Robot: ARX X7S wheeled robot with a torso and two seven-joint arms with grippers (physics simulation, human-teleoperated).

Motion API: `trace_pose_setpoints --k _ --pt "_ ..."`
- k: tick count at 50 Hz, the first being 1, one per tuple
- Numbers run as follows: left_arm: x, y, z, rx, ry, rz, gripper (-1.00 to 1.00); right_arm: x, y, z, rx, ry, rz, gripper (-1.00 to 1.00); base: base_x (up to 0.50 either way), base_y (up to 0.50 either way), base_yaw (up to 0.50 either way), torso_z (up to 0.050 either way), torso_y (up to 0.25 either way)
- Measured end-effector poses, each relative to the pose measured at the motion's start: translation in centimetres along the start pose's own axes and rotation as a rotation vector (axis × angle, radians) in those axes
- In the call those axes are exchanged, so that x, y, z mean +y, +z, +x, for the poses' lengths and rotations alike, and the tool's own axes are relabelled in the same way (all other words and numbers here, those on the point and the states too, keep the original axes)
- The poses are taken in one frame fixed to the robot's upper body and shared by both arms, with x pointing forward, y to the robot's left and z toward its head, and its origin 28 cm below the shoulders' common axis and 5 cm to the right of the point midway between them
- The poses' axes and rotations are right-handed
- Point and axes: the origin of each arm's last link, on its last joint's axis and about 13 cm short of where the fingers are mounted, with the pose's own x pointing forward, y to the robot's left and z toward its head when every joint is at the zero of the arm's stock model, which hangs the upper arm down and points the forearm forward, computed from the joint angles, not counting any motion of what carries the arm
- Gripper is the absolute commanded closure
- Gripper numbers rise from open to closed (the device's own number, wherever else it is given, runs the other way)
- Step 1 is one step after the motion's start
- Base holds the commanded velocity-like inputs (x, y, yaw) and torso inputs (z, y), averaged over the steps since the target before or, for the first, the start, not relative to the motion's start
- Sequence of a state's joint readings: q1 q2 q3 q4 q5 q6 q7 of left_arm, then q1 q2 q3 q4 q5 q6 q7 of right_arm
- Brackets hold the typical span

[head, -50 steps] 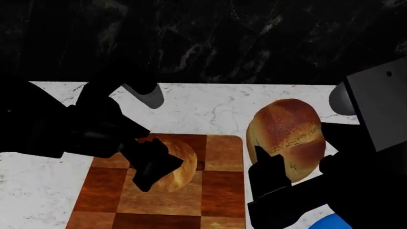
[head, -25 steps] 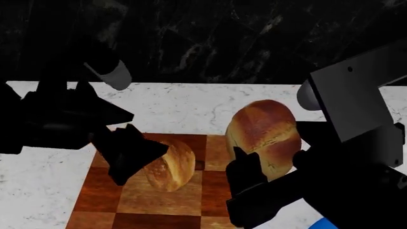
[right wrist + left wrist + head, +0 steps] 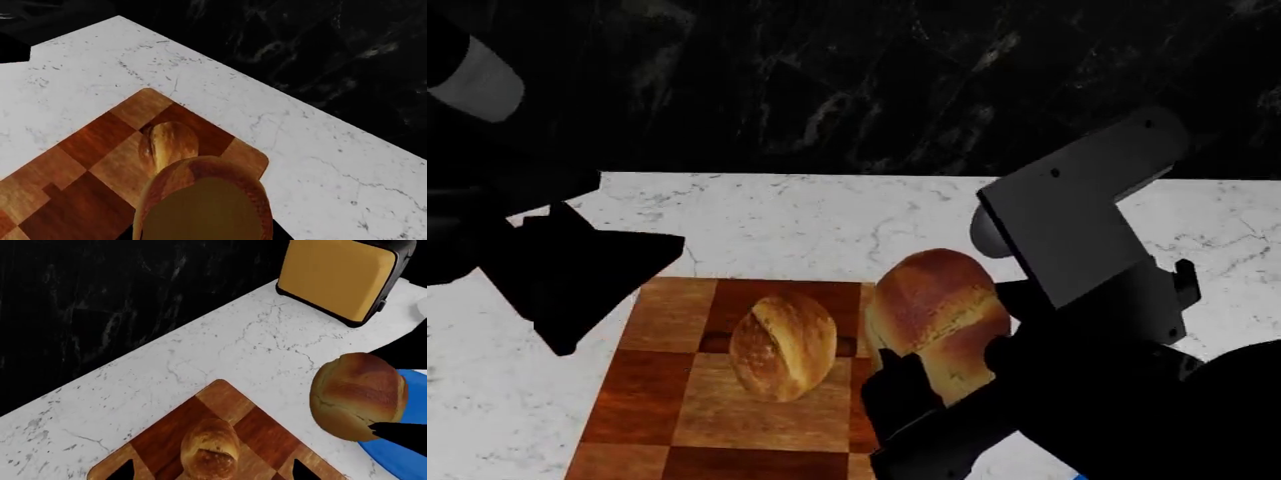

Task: Place all breads on the cutting board.

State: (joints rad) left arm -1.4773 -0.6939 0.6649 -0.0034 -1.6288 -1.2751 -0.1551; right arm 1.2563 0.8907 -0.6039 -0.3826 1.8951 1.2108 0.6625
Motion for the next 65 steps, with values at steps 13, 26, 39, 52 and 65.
trace_pose_setpoints --k 13,26,39,52,65 --pt "-0.2 -0.3 -1.7 -0.057 0.032 -0.012 -1.0 0.7 0.3 2.4 0.084 0.086 -0.088 1.0 0.0 0.0 0.0 0.0 0.0" --pt "-0.4 -0.2 -1.6 -0.089 0.032 -0.011 -1.0 1.7 0.2 6.0 0.164 0.196 -0.148 1.0 0.0 0.0 0.0 0.0 0.0" --pt "-0.5 -0.3 -1.6 -0.106 0.026 -0.019 -1.0 3.0 -0.1 7.9 0.199 0.261 -0.182 1.0 0.0 0.0 0.0 0.0 0.0" --pt "-0.5 -0.5 -1.3 -0.106 0.022 -0.023 -1.0 4.0 -0.4 9.9 0.209 0.31 -0.186 1.0 0.0 0.0 0.0 0.0 0.0" --pt "-0.5 -0.6 -1.2 -0.102 0.018 -0.021 -1.0 4.3 -0.1 11.1 0.198 0.319 -0.179 1.0 0.0 0.0 0.0 0.0 0.0"
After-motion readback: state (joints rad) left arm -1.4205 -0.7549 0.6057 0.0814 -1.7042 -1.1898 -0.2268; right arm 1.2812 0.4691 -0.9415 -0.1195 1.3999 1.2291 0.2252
